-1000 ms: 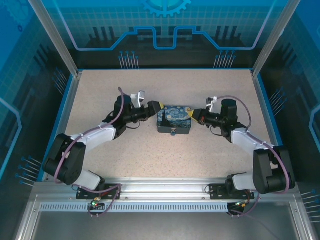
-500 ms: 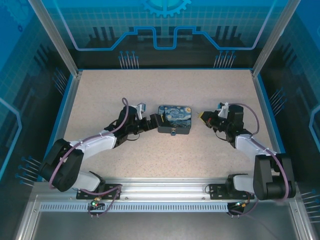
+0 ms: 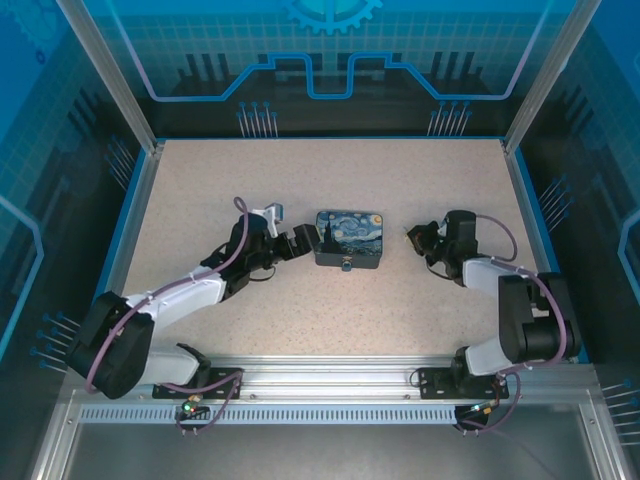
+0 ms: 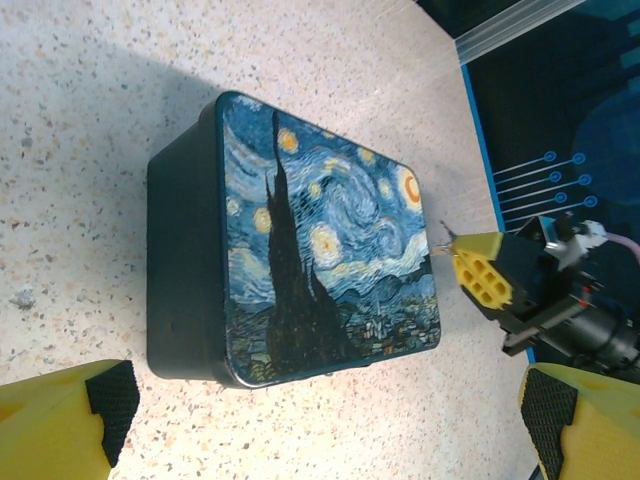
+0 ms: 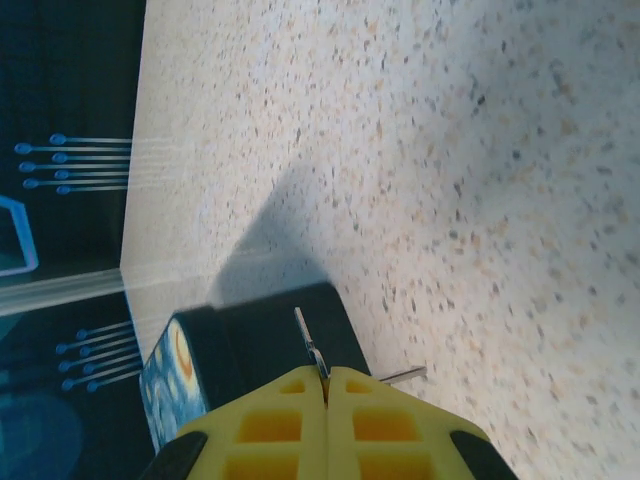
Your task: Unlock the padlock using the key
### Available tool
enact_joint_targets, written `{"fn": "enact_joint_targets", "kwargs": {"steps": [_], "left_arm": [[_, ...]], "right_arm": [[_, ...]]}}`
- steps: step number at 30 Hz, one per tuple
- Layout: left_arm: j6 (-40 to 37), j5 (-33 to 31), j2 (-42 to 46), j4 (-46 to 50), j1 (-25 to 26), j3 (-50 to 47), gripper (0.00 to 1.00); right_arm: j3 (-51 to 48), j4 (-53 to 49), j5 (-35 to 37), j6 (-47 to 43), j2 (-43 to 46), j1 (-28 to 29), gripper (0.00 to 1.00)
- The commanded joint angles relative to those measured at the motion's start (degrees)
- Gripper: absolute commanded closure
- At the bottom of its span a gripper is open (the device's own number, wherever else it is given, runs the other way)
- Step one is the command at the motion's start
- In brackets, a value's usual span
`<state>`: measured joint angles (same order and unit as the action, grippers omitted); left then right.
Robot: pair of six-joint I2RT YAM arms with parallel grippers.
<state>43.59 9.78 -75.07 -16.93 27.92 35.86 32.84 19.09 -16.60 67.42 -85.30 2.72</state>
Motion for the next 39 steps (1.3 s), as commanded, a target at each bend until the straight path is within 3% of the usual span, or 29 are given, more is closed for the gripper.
{"fn": "enact_joint_targets", "kwargs": {"steps": [1,11,22,31,39], "left_arm": [[1.09,-1.35,2.38,0.69,0.31,-0.48,0.01],[2.62,-1.60,4.99,3.36,0.60,0.77,0.01],[3.95,-3.92,4.58,3.58,3.61,0.51,0.01],[3.53,-4.42,3.67,2.25,8.89,-0.26,0.01],[-0.81,-4.24,-4.47,0.25,14.33,1.21,0.01]], "right_arm": [[5.57,-0.70,5.16,0.27,-3.90,2.32,1.00],[19.51,-0.11,5.13,1.14,-18.44,9.87,1.00],[33.05,-1.53,3.39,3.60,-27.52,15.38,1.00],[33.16,-3.07,2.33,0.01,-22.53,11.89,1.00],[29.25,-6.28,-1.86,-4.79,-15.15,11.25,1.00]]}}
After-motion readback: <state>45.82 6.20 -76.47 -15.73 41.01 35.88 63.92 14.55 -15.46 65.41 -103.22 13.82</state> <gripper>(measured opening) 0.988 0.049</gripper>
